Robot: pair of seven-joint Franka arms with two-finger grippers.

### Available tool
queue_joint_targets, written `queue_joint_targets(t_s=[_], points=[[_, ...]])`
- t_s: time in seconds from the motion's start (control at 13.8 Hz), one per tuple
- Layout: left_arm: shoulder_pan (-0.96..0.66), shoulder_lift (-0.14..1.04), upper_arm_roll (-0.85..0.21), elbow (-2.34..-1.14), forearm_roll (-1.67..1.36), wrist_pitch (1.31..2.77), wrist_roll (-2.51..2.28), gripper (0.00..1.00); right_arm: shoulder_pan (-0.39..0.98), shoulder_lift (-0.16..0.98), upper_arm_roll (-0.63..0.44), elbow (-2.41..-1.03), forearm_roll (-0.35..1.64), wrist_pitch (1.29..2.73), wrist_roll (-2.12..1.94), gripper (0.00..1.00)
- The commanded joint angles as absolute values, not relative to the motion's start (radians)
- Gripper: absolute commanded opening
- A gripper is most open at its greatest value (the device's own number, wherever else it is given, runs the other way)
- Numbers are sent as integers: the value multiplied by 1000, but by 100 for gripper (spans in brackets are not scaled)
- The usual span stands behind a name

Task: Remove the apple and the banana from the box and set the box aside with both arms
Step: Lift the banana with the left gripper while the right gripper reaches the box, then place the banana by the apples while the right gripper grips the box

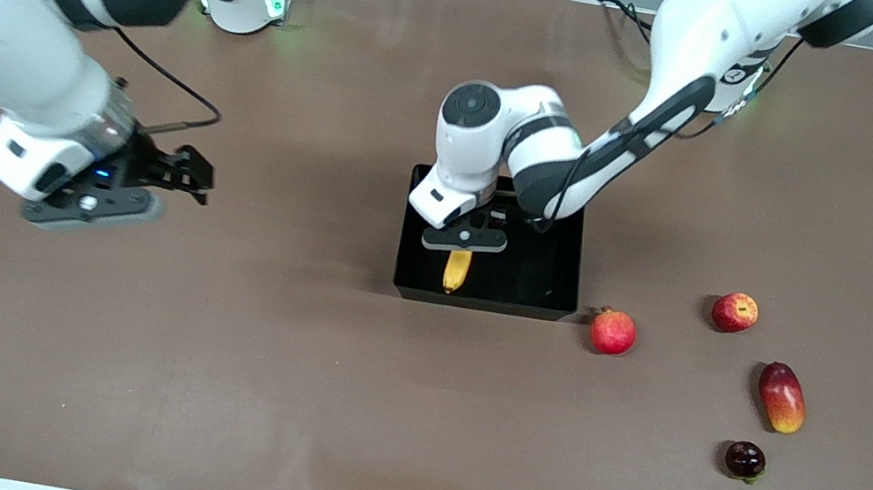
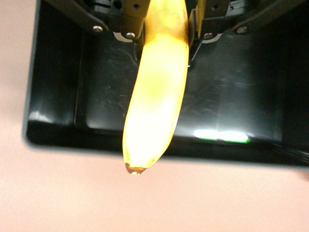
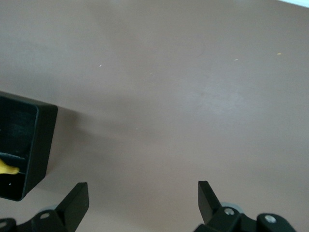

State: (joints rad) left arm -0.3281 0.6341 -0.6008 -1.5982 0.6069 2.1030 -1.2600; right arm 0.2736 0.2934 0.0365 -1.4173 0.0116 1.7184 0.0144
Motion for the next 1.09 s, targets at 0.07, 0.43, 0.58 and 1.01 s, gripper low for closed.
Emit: queue_joint_targets(t_s=[0.07,0.43,0.58,1.01], points=[[-255,477,-612,-1629,523,2030,-1171,0,313,343,31,-1396,-11,1717,20,100],[-43,394,-612,-1649,439,1944,-900,0,376,403,31,-1393,-11,1740,20,100],[53,396,-612,-1652,436,1942,-769,0,428,434,31,-1393,-34,1740,20,100],[305,468,-609,-1684,439,1995,-329,0,491,506,31,-1393,-43,1771,25,100]])
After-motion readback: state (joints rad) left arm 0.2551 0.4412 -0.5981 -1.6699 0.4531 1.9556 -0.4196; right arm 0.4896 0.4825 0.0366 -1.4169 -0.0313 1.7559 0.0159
